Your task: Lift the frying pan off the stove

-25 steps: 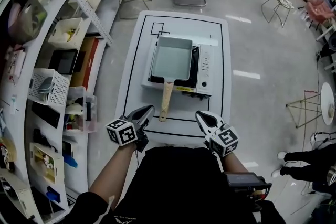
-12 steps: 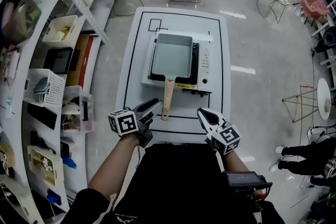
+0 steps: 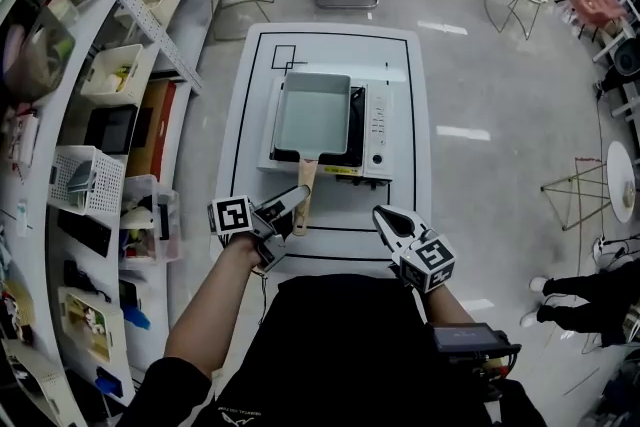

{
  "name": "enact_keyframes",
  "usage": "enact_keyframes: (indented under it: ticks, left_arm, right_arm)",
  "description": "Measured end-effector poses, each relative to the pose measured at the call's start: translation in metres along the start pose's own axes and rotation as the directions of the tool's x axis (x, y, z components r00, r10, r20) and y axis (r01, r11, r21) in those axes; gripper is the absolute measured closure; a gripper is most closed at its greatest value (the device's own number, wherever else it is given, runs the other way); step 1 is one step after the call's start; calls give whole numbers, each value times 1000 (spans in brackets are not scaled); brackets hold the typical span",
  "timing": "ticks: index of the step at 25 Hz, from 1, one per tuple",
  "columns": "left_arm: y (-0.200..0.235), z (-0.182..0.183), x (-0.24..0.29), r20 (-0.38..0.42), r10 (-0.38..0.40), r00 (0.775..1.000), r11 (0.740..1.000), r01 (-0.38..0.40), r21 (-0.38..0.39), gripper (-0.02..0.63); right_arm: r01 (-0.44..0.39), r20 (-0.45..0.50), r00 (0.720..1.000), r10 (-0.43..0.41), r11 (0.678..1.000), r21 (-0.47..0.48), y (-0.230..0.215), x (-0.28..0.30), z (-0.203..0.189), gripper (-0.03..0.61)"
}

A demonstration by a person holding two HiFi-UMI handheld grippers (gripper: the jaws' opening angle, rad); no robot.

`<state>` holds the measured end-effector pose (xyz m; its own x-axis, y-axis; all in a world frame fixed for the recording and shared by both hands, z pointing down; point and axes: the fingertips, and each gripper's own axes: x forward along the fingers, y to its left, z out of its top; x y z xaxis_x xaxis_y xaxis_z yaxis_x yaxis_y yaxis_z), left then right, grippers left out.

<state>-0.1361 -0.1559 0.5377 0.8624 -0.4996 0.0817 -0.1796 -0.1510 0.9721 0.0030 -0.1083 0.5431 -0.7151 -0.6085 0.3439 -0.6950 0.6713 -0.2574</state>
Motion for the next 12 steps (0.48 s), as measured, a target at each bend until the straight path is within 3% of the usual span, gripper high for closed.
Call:
enact_keyframes:
  ticks: [7, 12]
  left_arm:
    - [-2, -1, 20, -71, -42, 997, 998, 39, -39, 358]
    - [0, 1, 22, -96, -11, 995, 1000, 8, -22, 431]
  right_arm:
    - [11, 0, 1000, -11, 1000, 12, -21, -14, 0, 552]
    - [7, -1, 1000, -7, 1000, 30, -27, -19, -5, 552]
